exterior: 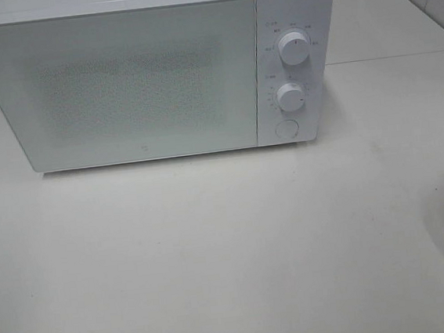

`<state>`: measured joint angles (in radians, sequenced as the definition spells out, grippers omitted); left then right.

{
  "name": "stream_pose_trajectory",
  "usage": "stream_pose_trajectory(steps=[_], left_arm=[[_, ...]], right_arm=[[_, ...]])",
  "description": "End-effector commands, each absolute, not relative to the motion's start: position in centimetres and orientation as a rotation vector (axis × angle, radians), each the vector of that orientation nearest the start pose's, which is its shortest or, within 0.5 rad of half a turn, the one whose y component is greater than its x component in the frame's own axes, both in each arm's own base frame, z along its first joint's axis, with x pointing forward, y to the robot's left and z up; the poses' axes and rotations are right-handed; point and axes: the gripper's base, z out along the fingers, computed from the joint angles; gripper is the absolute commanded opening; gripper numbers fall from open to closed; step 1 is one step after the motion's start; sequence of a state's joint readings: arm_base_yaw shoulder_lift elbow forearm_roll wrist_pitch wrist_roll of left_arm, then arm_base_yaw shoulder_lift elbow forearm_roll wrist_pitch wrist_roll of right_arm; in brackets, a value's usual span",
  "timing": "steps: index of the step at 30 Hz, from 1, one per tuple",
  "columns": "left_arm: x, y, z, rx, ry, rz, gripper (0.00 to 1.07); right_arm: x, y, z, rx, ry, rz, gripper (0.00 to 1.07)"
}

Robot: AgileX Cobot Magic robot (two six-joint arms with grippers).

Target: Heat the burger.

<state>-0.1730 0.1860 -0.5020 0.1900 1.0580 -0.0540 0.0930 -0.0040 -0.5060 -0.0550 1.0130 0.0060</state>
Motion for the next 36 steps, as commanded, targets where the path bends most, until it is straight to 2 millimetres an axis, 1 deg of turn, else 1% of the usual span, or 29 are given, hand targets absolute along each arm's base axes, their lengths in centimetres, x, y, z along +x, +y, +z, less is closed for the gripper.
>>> stream_pose_trajectory(steps=[1,3,5,6,7,8,9,18,22,24,36], left_arm=[[1.4,1.1,27.9,0.124,2.122,0.068,0.98],[1.2,1.0,27.9,0.121,2.107,0.056,0.98],[0.4,1.2,27.9,0.114,2.059,0.046,0.98],[0.4,1.2,27.9,0.114,2.059,0.046,0.98],[-0.3,1.3,27.9,0.107,2.016,0.04,0.98],[-0.3,1.3,27.9,0.107,2.016,0.04,0.98],[-0.8,1.4,27.9,0.1,1.982,0.035,0.98],[-0.7,0.9,27.8,0.105,1.994,-0.03,0.98],[-0.8,0.8,27.8,0.057,1.996,-0.004,0.98],[-0.9,0.7,27.8,-0.036,1.997,0.055,0.98],[-0.9,0.7,27.8,-0.043,1.998,0.056,0.98]], right_arm=[[-0.8,-0.5,28.2,-0.071,1.954,0.002,0.75],[-0.8,-0.5,28.2,-0.071,1.954,0.002,0.75],[-0.8,-0.5,28.2,-0.071,1.954,0.002,0.75],[-0.8,-0.5,28.2,-0.071,1.954,0.002,0.75],[-0.8,-0.5,28.2,-0.071,1.954,0.002,0.75],[-0.8,-0.5,28.2,-0.071,1.954,0.002,0.75],[-0.8,-0.5,28.2,-0.071,1.954,0.002,0.75],[-0.7,-0.5,28.2,-0.07,1.96,0.003,0.75],[-0.7,-0.5,28.2,-0.07,1.96,0.003,0.75],[-0.7,-0.5,28.2,-0.07,1.96,0.003,0.75],[-0.7,-0.5,28.2,-0.07,1.96,0.003,0.75]])
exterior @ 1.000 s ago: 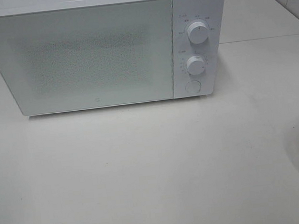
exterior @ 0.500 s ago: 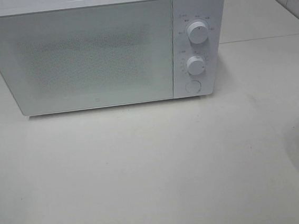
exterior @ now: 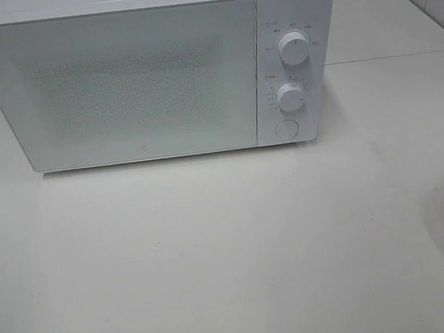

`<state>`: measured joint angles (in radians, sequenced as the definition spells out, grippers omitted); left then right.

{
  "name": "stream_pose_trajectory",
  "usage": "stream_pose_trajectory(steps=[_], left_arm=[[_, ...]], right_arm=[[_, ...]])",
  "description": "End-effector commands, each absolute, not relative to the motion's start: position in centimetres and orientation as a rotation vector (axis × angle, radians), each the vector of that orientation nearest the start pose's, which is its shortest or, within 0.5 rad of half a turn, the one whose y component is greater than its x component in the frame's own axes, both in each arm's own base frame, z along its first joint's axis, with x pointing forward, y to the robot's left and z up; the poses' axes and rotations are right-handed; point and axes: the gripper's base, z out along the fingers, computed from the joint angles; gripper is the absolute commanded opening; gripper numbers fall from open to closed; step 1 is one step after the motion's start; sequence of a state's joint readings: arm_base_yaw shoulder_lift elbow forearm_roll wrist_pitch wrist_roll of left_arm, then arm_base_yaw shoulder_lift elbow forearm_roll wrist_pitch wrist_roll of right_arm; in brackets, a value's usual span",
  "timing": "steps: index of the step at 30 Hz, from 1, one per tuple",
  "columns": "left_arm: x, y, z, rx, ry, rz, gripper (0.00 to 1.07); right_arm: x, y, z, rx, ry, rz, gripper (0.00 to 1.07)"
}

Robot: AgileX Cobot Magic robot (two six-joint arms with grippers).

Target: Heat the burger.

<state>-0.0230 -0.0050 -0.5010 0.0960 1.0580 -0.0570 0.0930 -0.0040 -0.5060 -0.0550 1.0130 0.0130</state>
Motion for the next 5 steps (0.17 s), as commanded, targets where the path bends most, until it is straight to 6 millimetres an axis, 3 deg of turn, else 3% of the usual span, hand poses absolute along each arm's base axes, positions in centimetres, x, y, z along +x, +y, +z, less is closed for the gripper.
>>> stream_pose_trajectory(steps=[1,5], left_arm=[[-0.87,0.71,27.83,-0.043,1.998,0.056,0.98],[-0.87,0.71,27.83,-0.043,1.998,0.056,0.98]], right_arm=[[-0.68,-0.48,28.25,-0.07,1.96,0.003,0.75],[-0.68,-0.48,28.25,-0.07,1.96,0.003,0.75]])
